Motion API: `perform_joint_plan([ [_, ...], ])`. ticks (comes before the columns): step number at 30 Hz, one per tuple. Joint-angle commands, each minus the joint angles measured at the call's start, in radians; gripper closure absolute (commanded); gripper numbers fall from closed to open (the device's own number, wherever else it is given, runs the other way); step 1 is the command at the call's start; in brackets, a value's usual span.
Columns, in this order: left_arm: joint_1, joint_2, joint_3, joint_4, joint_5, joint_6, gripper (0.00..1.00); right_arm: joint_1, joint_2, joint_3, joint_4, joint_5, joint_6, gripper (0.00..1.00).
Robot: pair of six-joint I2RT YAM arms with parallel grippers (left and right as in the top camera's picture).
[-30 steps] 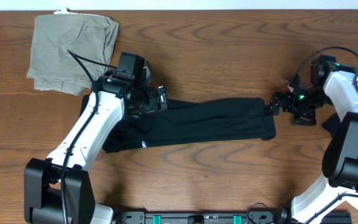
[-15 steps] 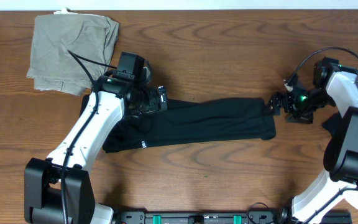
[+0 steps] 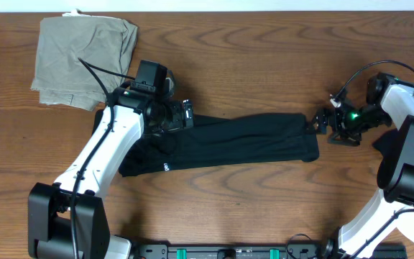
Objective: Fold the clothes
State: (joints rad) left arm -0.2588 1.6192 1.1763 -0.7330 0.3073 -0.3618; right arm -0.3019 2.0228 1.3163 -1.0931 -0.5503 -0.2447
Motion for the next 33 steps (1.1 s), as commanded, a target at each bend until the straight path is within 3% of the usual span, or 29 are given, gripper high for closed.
perform_joint_plan([
  [1,0.001,-0.009,-0.007,-0.003,-0.009,0.009,0.02,0.006,0.026,0.005,0.002,-0.058,-0.026,0.01],
  [19,0.000,-0.009,-0.007,-0.003,-0.009,0.009,0.02,0.104,0.026,-0.208,0.217,-0.094,0.016,0.01],
  [22,0.001,-0.009,-0.007,-0.003,-0.009,0.009,0.02,0.112,0.026,-0.216,0.222,-0.094,0.023,0.05],
  [27,0.001,-0.009,-0.007,-0.003,-0.009,0.009,0.02,0.130,0.026,-0.219,0.222,-0.093,0.023,0.19],
  [33,0.001,-0.009,-0.007,-0.003,-0.009,0.009,0.02,0.134,0.026,-0.219,0.230,-0.074,0.050,0.69],
])
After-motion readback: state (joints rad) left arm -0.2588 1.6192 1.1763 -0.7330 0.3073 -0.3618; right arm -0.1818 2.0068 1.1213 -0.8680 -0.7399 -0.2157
